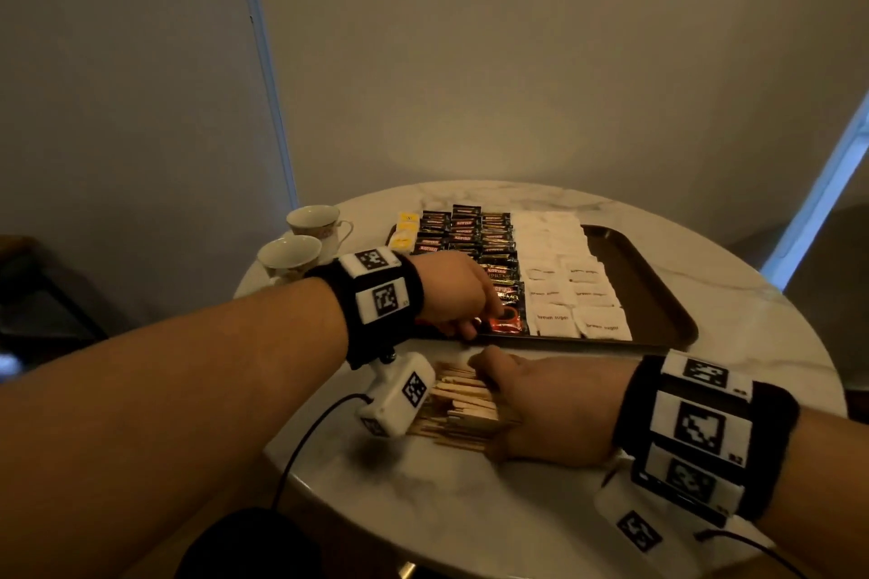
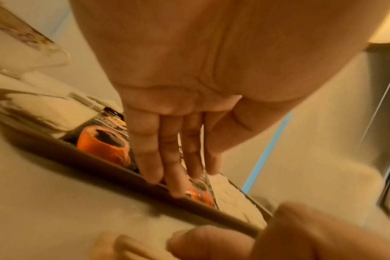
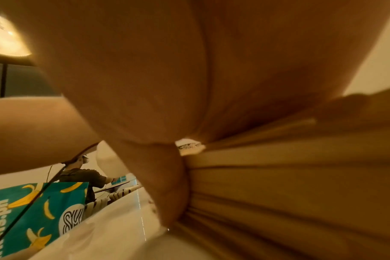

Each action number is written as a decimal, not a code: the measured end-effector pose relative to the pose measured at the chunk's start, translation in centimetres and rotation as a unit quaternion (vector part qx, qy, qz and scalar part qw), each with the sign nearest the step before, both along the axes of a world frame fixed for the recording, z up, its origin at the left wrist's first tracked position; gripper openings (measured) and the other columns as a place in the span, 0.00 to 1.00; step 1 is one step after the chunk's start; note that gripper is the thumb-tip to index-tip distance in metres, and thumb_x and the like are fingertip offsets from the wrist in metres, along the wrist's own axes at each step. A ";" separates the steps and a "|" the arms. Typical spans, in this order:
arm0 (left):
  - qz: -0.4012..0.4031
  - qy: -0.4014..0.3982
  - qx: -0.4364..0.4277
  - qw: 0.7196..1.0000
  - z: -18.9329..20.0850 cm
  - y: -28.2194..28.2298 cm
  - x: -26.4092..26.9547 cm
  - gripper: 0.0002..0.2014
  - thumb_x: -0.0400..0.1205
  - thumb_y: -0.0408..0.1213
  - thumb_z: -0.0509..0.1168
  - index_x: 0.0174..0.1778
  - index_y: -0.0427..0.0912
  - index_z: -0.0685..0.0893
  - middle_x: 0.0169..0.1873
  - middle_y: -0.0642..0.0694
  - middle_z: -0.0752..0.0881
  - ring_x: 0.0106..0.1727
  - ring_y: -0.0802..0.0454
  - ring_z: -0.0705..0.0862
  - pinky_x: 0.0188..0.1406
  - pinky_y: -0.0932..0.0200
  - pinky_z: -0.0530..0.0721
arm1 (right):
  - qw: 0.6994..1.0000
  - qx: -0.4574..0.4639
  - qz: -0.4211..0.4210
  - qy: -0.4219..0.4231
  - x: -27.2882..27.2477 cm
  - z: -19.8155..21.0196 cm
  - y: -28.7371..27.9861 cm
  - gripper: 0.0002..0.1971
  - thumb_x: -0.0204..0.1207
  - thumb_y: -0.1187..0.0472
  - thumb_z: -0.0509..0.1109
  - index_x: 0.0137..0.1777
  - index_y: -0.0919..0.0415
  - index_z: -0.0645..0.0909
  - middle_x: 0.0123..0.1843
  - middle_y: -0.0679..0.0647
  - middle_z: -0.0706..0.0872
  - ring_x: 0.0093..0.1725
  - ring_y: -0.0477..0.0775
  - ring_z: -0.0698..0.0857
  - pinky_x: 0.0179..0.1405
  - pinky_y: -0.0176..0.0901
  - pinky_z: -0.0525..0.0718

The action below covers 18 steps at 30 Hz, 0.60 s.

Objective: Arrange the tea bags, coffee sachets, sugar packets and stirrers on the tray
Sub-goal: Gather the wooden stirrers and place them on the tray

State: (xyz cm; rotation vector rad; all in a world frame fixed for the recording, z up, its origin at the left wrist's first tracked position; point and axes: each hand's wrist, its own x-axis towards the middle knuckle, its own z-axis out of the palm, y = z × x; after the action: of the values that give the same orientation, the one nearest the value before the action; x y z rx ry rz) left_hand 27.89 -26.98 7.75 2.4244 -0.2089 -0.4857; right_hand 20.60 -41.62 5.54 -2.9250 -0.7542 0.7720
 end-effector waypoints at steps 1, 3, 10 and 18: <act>0.018 -0.012 -0.022 1.000 0.1 0.6 -0.2 0.15 0.87 0.26 0.61 0.60 0.45 0.90 0.59 0.46 0.89 0.53 0.50 0.92 0.50 0.56 0.90 | 1.000 0.005 -0.005 -0.005 0.1 -0.1 0.2 0.36 0.80 0.39 0.72 0.82 0.45 0.59 0.73 0.50 0.81 0.63 0.52 0.84 0.67 0.53 0.84; 0.052 -0.045 -0.071 0.995 0.0 2.1 -0.5 0.16 0.86 0.26 0.60 0.53 0.50 0.90 0.54 0.50 0.89 0.50 0.53 0.90 0.50 0.55 0.90 | 1.000 0.018 -0.016 -0.010 0.3 0.0 0.5 0.31 0.82 0.39 0.70 0.80 0.45 0.64 0.68 0.49 0.83 0.60 0.51 0.84 0.64 0.52 0.85; 0.141 -0.118 -0.304 0.935 0.1 5.8 -1.1 0.10 0.88 0.30 0.64 0.51 0.43 0.91 0.53 0.41 0.93 0.54 0.45 0.90 0.60 0.44 0.88 | 0.993 0.104 -0.044 -0.043 2.4 1.0 0.3 0.17 0.85 0.35 0.62 0.64 0.43 0.74 0.53 0.44 0.84 0.50 0.46 0.83 0.51 0.45 0.82; 0.108 -0.138 -0.327 0.929 -0.3 5.0 -1.3 0.06 0.87 0.39 0.69 0.51 0.50 0.92 0.52 0.48 0.93 0.59 0.46 0.90 0.66 0.38 0.87 | 0.988 0.143 -0.050 -0.040 4.9 1.3 -0.2 0.16 0.81 0.31 0.64 0.57 0.40 0.79 0.50 0.44 0.88 0.50 0.46 0.87 0.58 0.52 0.87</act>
State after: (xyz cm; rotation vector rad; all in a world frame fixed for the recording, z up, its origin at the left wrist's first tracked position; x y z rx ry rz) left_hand 26.58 -22.01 7.42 1.8147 -0.1835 0.0382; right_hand 25.49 -41.80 6.82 -2.7221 -0.6554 0.4952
